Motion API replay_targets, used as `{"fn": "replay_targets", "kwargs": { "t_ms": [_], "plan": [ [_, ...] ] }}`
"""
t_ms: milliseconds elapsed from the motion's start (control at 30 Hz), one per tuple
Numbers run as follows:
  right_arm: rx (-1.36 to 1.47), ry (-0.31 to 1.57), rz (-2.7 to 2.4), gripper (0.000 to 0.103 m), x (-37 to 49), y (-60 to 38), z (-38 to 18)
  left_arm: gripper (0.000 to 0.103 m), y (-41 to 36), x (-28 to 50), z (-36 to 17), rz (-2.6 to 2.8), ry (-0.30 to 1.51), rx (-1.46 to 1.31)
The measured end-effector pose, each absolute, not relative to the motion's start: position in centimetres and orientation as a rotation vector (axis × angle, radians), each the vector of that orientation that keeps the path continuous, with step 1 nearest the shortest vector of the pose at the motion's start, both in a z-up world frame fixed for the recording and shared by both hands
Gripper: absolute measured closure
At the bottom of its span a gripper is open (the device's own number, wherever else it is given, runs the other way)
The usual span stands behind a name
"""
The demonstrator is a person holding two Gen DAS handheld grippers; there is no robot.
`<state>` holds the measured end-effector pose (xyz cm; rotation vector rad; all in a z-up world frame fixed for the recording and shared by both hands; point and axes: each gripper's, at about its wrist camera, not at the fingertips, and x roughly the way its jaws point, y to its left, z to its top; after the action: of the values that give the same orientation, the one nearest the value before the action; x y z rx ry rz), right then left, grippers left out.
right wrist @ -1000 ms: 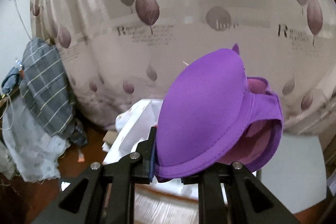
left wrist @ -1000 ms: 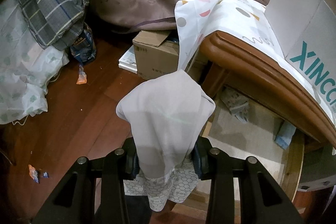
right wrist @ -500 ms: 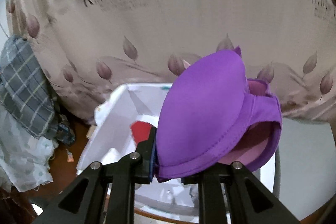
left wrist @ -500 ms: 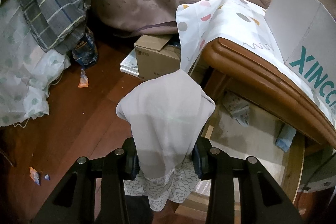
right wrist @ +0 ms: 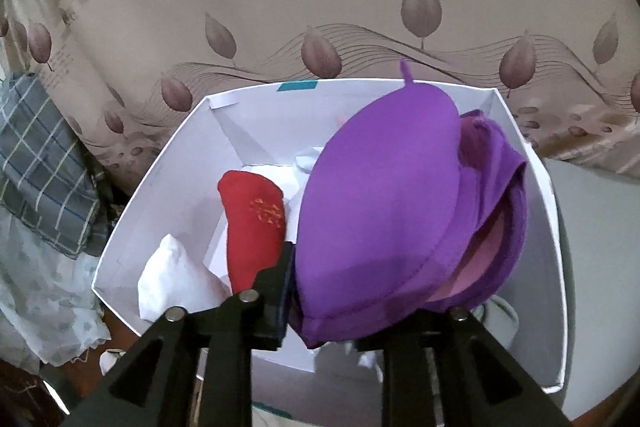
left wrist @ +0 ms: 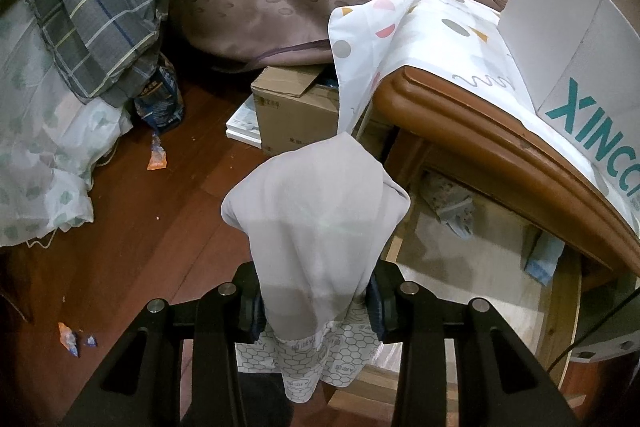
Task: Take underwear out of drawer
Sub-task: 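Carry the purple bra into the shoe box and open the right gripper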
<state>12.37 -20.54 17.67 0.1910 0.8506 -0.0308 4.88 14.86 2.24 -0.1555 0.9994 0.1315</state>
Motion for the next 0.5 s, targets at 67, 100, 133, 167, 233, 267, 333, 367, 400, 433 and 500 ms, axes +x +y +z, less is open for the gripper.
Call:
{"fn": "replay_targets", "kwargs": {
  "t_ms": [67,100,133,167,233,267,333,367,400,433,500],
  "plan": [
    [0.163,0.843,-0.049,0.058,12.1,-20.3,17.9,0.067,14.8,4.9,2.2,0.131,1.000,-0.155],
    [0.163,0.841,-0.053,0.056,11.9,-20.3,18.1,0.067,14.7,4.9,2.2,0.132,1.000,-0.154],
    [0.165,0.838,-0.056,0.053,11.8,-20.3,18.3,0.067,14.6,4.9,2.2,0.130,0.999,-0.152],
    [0.168,0.836,-0.058,0.052,11.6,-20.3,18.5,0.067,14.7,4.9,2.2,0.130,1.000,-0.153],
    [0.168,0.830,-0.053,0.050,11.0,-20.3,19.1,0.067,14.6,4.9,2.2,0.129,1.000,-0.150],
    [0.163,0.826,-0.053,0.049,10.7,-20.2,19.3,0.067,14.6,4.9,2.2,0.127,1.000,-0.149],
    [0.141,0.822,-0.043,0.049,9.9,-20.0,20.0,0.067,14.5,4.9,2.3,0.128,0.997,-0.144],
    [0.134,0.822,-0.035,0.049,9.5,-19.9,20.3,0.067,14.4,4.9,2.3,0.128,0.997,-0.142],
    [0.130,0.819,-0.027,0.049,9.2,-19.8,20.6,0.067,14.3,4.9,2.3,0.126,0.995,-0.141],
    [0.123,0.812,-0.016,0.049,8.6,-19.7,20.9,0.067,14.1,4.9,2.3,0.126,0.994,-0.137],
    [0.116,0.801,-0.003,0.049,7.5,-19.5,21.3,0.067,14.0,5.0,2.4,0.124,0.993,-0.132]
  ]
}}
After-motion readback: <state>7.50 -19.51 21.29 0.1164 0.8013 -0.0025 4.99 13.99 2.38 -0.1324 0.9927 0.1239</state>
